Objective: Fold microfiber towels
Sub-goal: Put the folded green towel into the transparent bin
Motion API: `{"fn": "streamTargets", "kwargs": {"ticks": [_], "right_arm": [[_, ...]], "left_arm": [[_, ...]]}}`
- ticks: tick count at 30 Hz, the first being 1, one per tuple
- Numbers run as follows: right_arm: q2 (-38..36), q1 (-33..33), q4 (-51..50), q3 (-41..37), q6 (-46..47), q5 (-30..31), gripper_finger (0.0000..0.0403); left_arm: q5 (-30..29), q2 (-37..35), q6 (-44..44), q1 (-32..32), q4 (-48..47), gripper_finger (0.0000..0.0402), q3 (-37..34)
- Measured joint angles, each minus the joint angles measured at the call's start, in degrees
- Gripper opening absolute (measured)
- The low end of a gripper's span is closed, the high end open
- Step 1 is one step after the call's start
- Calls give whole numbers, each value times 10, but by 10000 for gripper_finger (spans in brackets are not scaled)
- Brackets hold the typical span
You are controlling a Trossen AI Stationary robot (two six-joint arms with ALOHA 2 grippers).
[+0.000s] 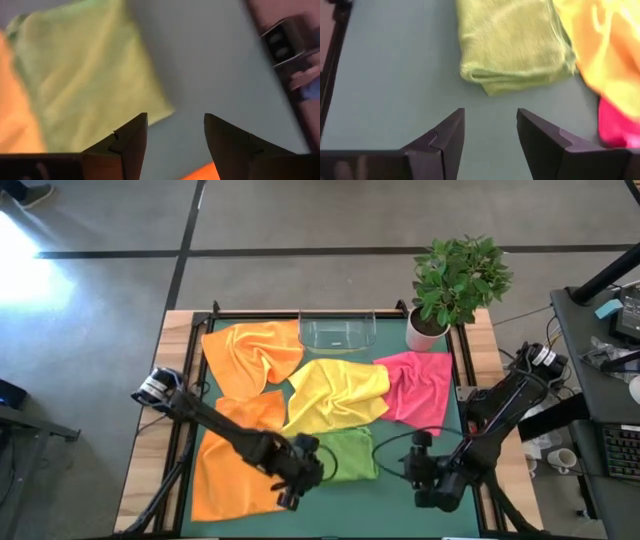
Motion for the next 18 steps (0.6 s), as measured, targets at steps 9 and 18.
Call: {"fn": "streamTargets", "kwargs": {"ticks": [9, 18], "right_arm": [[36, -18, 108, 0, -180, 0, 171], [88, -41, 150, 0, -233, -4, 171]], "left_arm": [[-114, 60, -1, -45, 63, 180, -3], [-119, 100, -47, -49, 88, 180, -5]]}}
